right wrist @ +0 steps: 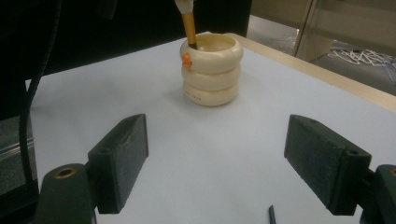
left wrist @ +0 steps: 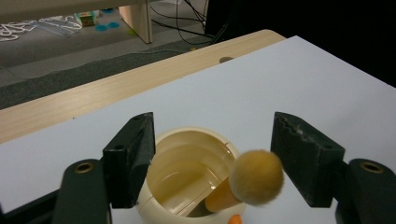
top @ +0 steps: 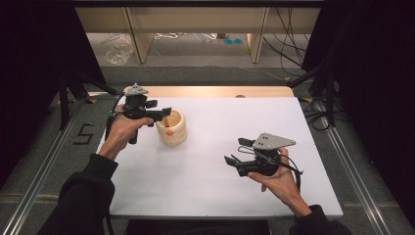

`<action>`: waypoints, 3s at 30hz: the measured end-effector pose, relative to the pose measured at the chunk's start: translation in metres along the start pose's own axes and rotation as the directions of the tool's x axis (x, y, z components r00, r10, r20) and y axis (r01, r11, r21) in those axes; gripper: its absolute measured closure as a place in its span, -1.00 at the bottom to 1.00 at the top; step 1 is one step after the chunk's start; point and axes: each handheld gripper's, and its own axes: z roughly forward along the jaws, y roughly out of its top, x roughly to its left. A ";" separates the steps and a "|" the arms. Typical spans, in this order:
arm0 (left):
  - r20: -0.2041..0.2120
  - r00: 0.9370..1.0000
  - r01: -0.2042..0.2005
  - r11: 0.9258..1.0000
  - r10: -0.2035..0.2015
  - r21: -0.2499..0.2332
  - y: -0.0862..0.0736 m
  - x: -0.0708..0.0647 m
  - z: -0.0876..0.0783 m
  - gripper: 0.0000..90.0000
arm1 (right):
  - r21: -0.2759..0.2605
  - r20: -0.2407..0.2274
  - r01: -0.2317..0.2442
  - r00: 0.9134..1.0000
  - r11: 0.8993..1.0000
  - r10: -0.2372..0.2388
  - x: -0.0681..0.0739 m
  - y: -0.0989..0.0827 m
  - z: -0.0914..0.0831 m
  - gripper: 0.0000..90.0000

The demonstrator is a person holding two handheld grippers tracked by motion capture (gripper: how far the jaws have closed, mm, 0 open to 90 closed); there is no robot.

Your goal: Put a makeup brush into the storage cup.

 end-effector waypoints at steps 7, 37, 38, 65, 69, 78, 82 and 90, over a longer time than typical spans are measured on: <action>0.006 1.000 -0.010 1.000 0.011 -0.028 0.001 -0.005 -0.017 -0.40 | 0.000 0.003 0.000 1.000 1.000 0.000 0.000 0.000 0.000 -0.49; 0.057 0.997 -0.035 0.992 0.042 -0.121 -0.020 -0.045 -0.070 -0.47 | -0.008 0.018 0.000 1.000 1.000 0.000 -0.001 0.000 -0.001 -0.50; 0.060 0.997 -0.035 0.992 0.043 -0.124 -0.021 -0.046 -0.071 -0.48 | -0.008 0.021 0.002 1.000 1.000 -0.002 -0.002 0.001 -0.001 -0.50; 0.073 0.996 -0.035 0.988 0.046 -0.150 -0.063 -0.074 -0.089 -0.57 | -0.009 0.035 0.010 0.999 1.000 -0.010 -0.004 0.002 -0.004 -0.51; 0.075 0.996 -0.032 0.988 0.044 -0.150 -0.071 -0.075 -0.086 -0.57 | -0.006 0.034 0.009 0.999 1.000 -0.009 -0.005 0.002 -0.005 -0.51; 0.072 0.997 -0.006 0.989 0.017 -0.147 -0.087 -0.080 -0.087 -0.59 | -0.002 0.032 0.014 0.999 1.000 -0.014 -0.007 0.002 -0.004 -0.52; 0.059 0.998 -0.003 0.988 0.012 -0.155 -0.091 -0.081 -0.088 -0.60 | -0.006 0.031 0.009 0.999 1.000 -0.009 -0.007 0.001 -0.002 -0.52; 0.053 0.998 -0.025 0.993 0.032 -0.115 -0.103 -0.083 -0.082 -0.60 | -0.005 0.033 0.009 0.999 1.000 -0.009 -0.010 -0.001 -0.002 -0.52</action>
